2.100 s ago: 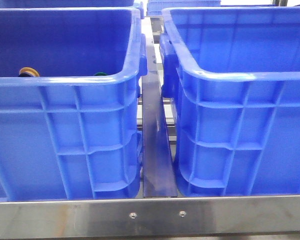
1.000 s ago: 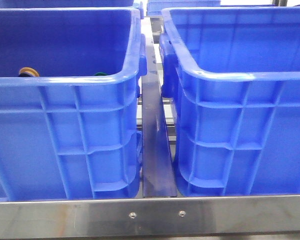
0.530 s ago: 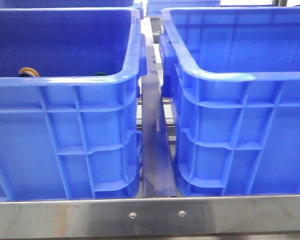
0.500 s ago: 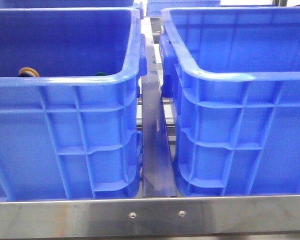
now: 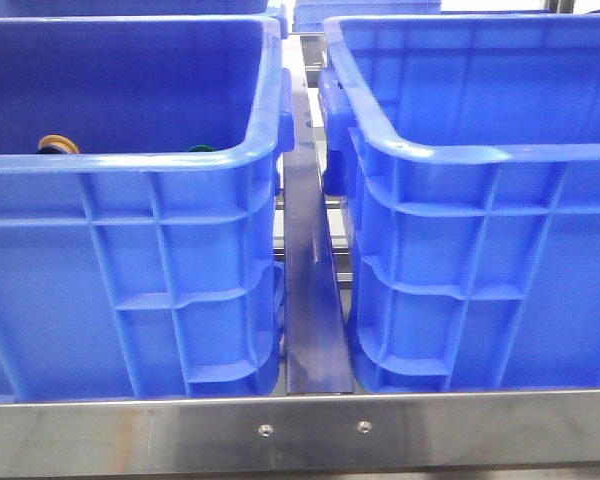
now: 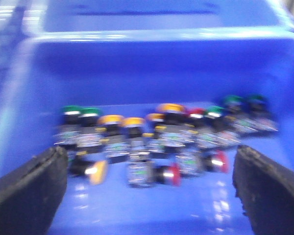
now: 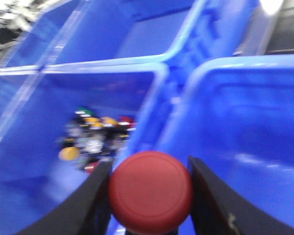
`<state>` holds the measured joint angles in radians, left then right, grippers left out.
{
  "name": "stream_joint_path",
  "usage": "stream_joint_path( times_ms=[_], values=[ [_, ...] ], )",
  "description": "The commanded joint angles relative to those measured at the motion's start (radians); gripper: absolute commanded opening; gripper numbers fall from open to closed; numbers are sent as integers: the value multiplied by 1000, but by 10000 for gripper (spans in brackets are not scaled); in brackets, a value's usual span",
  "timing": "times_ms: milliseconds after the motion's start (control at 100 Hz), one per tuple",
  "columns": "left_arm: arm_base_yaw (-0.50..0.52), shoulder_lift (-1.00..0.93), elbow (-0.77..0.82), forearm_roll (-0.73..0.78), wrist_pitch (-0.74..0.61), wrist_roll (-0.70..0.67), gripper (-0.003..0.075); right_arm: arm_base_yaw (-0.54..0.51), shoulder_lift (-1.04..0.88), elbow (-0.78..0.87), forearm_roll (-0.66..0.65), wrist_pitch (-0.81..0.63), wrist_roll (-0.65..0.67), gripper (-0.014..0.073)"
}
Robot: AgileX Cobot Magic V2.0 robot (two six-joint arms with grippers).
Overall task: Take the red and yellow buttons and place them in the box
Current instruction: 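Carry the red button into the empty bin and open the right gripper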
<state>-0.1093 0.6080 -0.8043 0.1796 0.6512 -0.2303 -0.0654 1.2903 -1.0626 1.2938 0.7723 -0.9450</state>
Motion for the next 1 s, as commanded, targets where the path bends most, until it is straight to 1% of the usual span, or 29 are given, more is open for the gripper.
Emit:
stream_joint_path(
  times_ms=[0, 70, 120, 140, 190, 210, 260, 290, 370, 450, 600, 790, 910, 990],
  values=[
    [44, -24, -13, 4, -61, -12, 554, -7, -36, -32, 8, -95, -42, 150],
    [51, -33, -13, 4, -60, -12, 438, -7, -36, -31, -10, -176, -68, 150],
    [48, -36, -13, 4, -64, -12, 322, -7, -35, -29, -10, -230, -94, 150],
    [47, -35, -13, 4, -64, -11, 291, -7, -35, -28, -10, -253, -105, 150],
    [47, -35, -13, 4, -64, -9, 167, -7, -31, -21, -9, -304, -133, 150],
    [47, -35, -13, 4, -64, -7, 137, -5, -30, -17, -9, -326, -144, 150],
    [47, -35, -13, 4, -64, -5, 22, -3, -21, -7, -9, -368, -171, 150],
    [47, -35, -13, 4, -64, -5, -22, -3, -14, 3, -6, -388, -184, 150],
    [47, -35, -13, 4, -65, -3, -20, -2, 13, 24, 5, -435, -218, 150],
    [47, -35, -13, 4, -65, -3, -20, -2, 50, 43, 44, -479, -243, 150],
    [47, -35, -13, -9, -65, -3, -20, 6, 126, 43, 147, -481, -330, 150],
    [47, -35, -13, -14, -65, -3, -20, 65, 219, 40, 312, -535, -573, 150],
    [47, -35, -13, -14, -65, -3, -20, 92, 276, 40, 460, -562, -759, 150],
    [47, -35, -13, -14, -65, -3, -20, 93, 307, 38, 551, -560, -855, 150]
  ],
)
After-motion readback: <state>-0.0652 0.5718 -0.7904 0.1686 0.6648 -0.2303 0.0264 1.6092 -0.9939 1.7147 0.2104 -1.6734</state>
